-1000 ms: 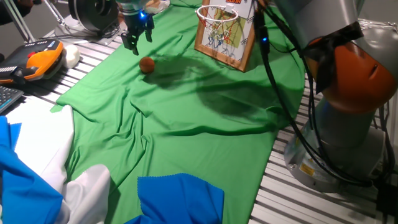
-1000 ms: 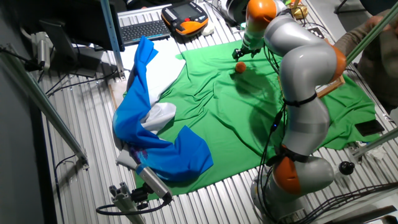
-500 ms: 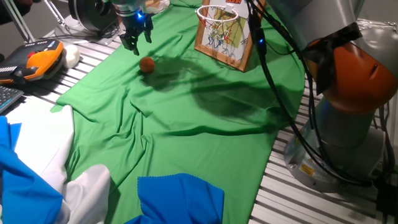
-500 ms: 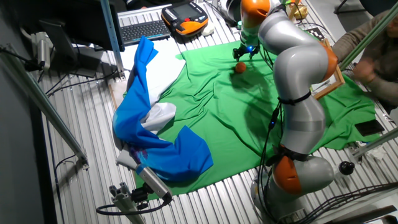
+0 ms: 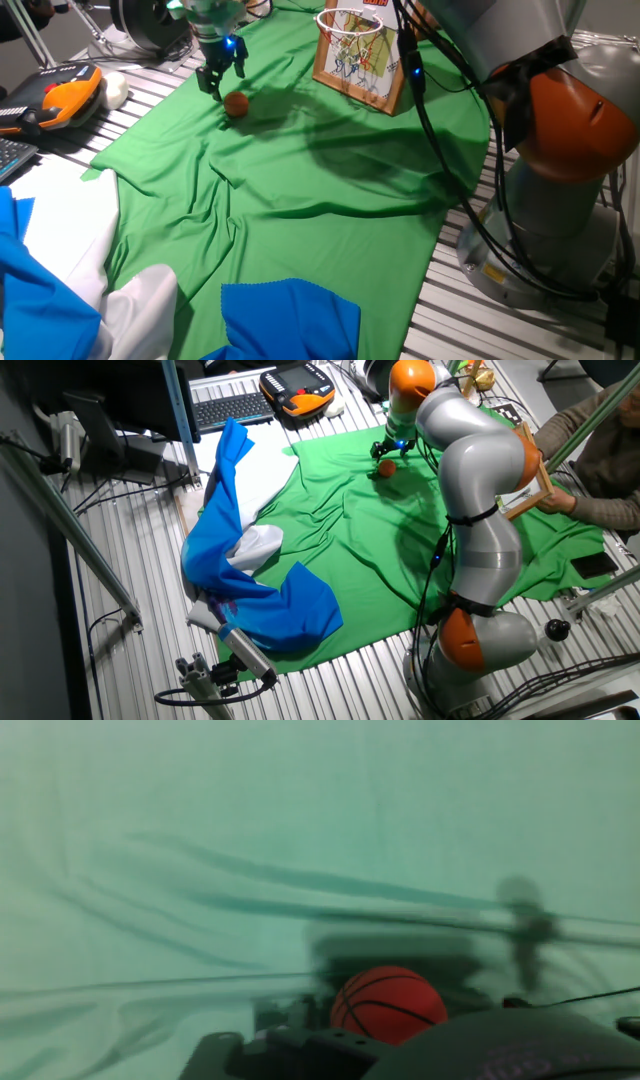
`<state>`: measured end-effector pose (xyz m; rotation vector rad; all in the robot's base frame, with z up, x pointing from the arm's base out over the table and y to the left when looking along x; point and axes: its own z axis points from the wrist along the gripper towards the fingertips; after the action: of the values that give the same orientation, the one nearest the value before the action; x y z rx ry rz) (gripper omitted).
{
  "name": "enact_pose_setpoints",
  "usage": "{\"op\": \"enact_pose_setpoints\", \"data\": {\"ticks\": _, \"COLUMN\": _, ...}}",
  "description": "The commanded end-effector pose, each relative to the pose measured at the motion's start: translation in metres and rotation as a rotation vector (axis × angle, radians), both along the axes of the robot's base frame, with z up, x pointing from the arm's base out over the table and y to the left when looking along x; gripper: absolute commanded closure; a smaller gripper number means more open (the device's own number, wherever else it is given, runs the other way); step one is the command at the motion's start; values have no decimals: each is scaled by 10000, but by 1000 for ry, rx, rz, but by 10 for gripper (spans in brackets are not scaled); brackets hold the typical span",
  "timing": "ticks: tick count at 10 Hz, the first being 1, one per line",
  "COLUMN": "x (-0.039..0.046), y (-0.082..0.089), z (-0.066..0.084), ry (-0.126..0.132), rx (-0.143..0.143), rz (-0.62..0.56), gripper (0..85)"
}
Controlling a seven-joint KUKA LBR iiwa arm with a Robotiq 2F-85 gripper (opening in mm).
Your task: Grab a basketball, release it and shoot it into the basket
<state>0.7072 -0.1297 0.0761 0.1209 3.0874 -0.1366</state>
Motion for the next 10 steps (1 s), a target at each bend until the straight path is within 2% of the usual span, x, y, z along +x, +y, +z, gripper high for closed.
{"op": "enact_pose_setpoints", "data": {"ticks": 1, "x": -12, "y": 2, "z": -37, "ry": -6, "rx": 0, "rz": 1, "gripper": 170}}
{"op": "enact_pose_setpoints", "data": {"ticks": 3, "x": -23, "y": -8, "z": -124, "ry": -16, "rx": -7, "rz": 9, "gripper": 170}}
{"op": "enact_pose_setpoints", "data": {"ticks": 8, "x": -40, "y": -24, "z": -206, "ry": -33, "rx": -5, "rz": 7, "gripper": 170}}
{"op": "enact_pose_setpoints", "data": {"ticks": 10, "x": -65, "y": -20, "z": -269, "ry": -62, "rx": -7, "rz": 14, "gripper": 170}}
